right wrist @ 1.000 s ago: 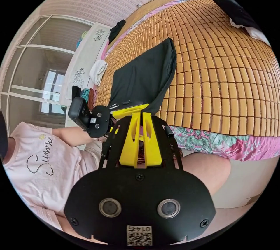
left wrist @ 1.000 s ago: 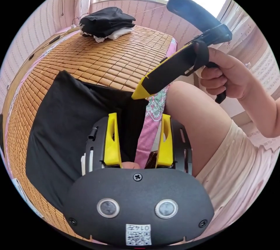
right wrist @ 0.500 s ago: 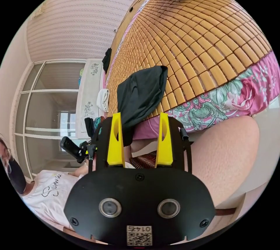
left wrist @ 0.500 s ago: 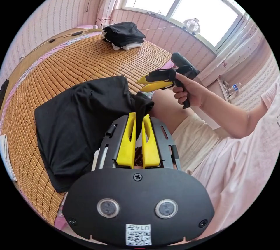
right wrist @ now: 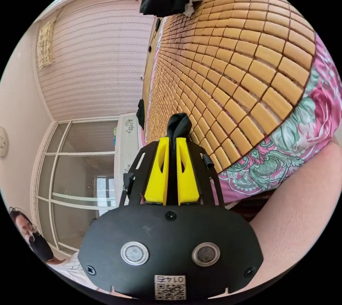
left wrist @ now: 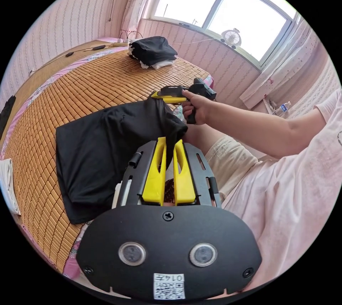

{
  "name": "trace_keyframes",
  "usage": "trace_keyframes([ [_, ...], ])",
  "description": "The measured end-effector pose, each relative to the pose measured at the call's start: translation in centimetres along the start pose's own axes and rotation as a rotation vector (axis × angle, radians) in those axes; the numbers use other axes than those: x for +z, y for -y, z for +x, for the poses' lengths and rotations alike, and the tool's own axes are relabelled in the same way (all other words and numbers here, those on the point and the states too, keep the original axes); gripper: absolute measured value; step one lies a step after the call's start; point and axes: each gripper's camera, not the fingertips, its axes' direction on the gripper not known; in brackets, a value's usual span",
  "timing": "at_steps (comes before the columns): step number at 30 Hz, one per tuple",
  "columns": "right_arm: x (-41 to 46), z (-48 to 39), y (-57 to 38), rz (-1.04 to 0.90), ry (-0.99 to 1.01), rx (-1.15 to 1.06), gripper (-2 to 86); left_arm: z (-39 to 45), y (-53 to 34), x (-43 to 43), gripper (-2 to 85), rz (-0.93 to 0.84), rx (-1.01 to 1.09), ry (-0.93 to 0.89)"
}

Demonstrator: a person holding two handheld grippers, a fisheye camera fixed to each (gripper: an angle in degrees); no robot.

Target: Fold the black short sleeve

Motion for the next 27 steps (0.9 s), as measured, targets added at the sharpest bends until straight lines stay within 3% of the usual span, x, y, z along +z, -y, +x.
trace_keyframes([
  [7, -7.7, -6.5, 1.7, 0.1, -0.098, -0.231, 1.7, 1.6, 4.0, 0.6, 0.3, 0.101, 0.102, -0.184],
  [11, -7.9, -10.6, 2.9, 0.066, -0.213, -0.312, 1.7, 1.1, 5.5, 1.1, 0.2, 0.158, 0.091, -0.254],
  [19, 8.0, -16.9, 5.6, -0.216, -0.524, -0.403, 1.8, -7.4, 2.5, 1.6, -0.7, 0.084, -0.134, -0.225],
  [27, 18.3, -19.1, 6.2, -0.368, -0.661, -0.401, 2.5, -15.7, -2.1, 3.3, -0.8, 0.037, -0.446, -0.281],
])
